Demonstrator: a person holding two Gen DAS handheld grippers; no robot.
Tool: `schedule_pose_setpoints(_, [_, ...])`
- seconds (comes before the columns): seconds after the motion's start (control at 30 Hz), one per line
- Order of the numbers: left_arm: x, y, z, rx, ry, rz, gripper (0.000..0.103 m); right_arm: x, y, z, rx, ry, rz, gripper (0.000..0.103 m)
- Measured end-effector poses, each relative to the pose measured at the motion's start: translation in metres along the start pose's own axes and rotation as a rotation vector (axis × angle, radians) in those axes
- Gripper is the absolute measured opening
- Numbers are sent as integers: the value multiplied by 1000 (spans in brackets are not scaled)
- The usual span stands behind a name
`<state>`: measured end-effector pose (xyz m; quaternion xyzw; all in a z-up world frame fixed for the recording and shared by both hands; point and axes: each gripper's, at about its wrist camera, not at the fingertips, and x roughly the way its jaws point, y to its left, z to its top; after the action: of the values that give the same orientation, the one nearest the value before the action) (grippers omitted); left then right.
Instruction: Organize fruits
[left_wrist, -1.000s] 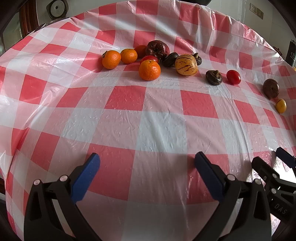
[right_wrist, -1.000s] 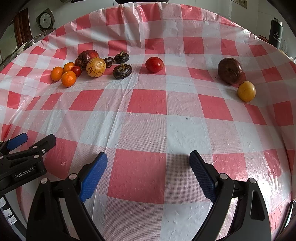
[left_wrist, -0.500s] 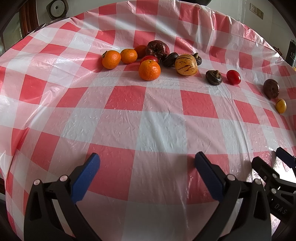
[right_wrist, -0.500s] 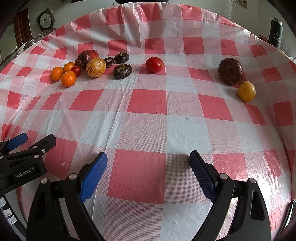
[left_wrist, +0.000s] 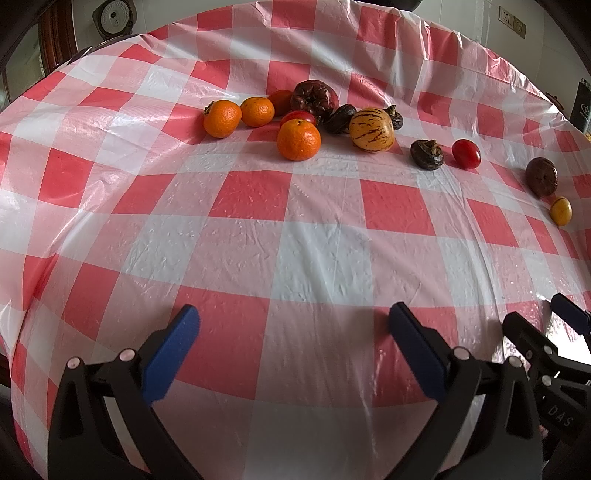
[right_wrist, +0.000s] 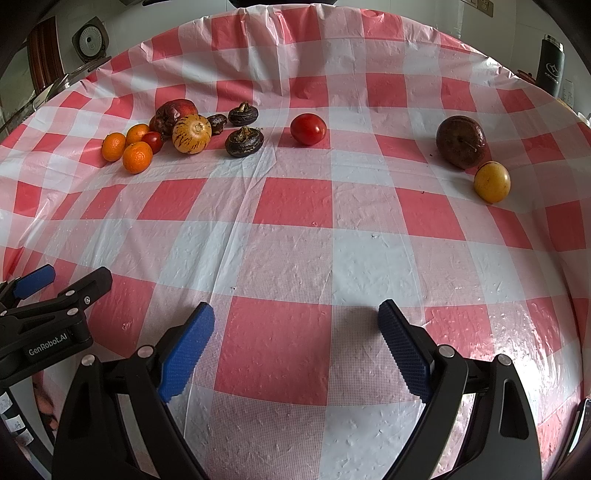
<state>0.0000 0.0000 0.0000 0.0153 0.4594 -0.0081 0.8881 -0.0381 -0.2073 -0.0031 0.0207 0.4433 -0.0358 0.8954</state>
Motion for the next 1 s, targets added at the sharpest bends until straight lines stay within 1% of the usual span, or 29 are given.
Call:
schedule_pose_setpoints(0.43, [0,0,0,1,3,0,102,0,0,0,-5,-1,0,88])
schedule_pose_setpoints(0.53, [1,0,3,4,25,-8,102,-2,-6,1,-18,5,11,87])
schedule_pose_setpoints(0.6, [5,-2,8,-3,32,-18,102,-4,-17,4,16,7,5,87])
schedule_pose_setpoints(0.67, [2,-3,8,-44,13,-65,102,-8,-32,7,98,-6,40,87])
schedule_pose_setpoints(0.73, [0,-7,9,-64,4,-106,102,-6,-44,9,126,-17,10,87])
schedule_pose_setpoints(0.77, [2,-13,12,-56,4,-118,102,-6,-51,12,128,-31,-14,87])
schedule_pose_setpoints(0.87, [-1,-31,16,-18,-23,-123,102,-4,-82,25,163,-68,-91,87])
schedule_pose_setpoints(0.93, [-3,-35,14,-5,-42,-122,102,2,-105,34,196,-75,-121,87])
schedule_pose_setpoints(1.0, [-3,-34,13,-13,-40,-137,102,8,-130,44,230,-91,-164,87])
